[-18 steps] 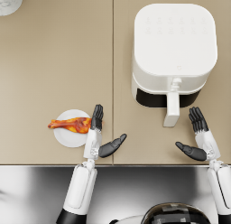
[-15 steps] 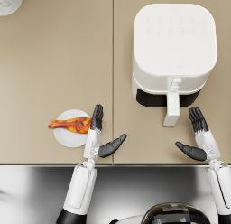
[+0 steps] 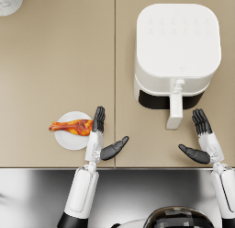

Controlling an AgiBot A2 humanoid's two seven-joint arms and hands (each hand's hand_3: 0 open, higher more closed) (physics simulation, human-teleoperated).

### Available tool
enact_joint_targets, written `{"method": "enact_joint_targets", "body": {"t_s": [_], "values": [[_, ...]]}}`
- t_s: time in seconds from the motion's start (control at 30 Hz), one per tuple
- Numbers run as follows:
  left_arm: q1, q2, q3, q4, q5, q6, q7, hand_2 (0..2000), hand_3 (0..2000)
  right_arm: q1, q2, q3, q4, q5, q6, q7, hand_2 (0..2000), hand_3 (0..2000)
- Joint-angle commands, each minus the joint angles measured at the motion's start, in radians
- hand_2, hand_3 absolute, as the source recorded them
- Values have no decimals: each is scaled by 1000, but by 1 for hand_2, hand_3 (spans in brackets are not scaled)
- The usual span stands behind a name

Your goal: Pick up the drumstick and place it into the air fryer

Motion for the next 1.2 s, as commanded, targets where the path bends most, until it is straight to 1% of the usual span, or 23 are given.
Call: {"method": "enact_joint_targets", "body": {"t_s": [0.03,0.07,0.1,0.13,0.17,0.23,0.33,0.37,0.4,0.53,0.63,0.8,1.07,1.1,1.13,1.17,1.2], "values": [[0,0,0,0,0,0,0,0,0,0,0,0,0,0,0,0,0,0],[0,0,0,0,0,0,0,0,0,0,0,0,0,0,0,0,0,0],[0,0,0,0,0,0,0,0,0,2,-1,30,-16,0,0,0,0,0],[2,1,30,16,0,0,0,0,0,1,-4,39,-11,0,-28,29,0,0],[-3,1,14,8,0,-29,-28,0,0,7,-10,29,-9,0,-48,49,0,0],[-12,4,-34,-14,0,-64,-64,0,0,16,-22,16,-12,0,-73,74,0,0],[-32,6,-119,-21,0,-87,-87,0,0,33,-43,49,-38,0,-90,91,0,0],[-41,6,-139,-29,44,-91,-91,0,0,35,-47,54,-38,0,-93,94,0,0],[-55,5,-155,-40,88,-94,-94,0,0,40,-54,58,-43,44,-95,96,0,0],[-67,14,-232,-58,266,-99,-99,0,0,54,-75,59,-52,222,-98,100,0,0],[-71,20,-268,-55,401,-100,-100,0,0,60,-86,54,-71,293,-99,100,0,0],[-59,27,-302,-31,625,-101,-100,0,0,63,-100,52,-114,327,-100,101,0,0],[-28,33,-335,3,987,-101,-101,0,0,57,-117,35,-125,334,-100,101,0,0],[-18,32,-342,4,1032,-120,-101,0,0,57,-119,34,-125,334,-100,101,0,0],[-11,32,-349,10,1077,-214,-110,0,0,61,-124,35,-130,335,-100,101,0,0],[-3,32,-352,12,1123,-330,-134,0,0,61,-126,32,-128,335,-100,101,0,0],[3,32,-354,17,1168,-409,-165,0,0,61,-128,30,-128,335,-100,101,0,0]]}}
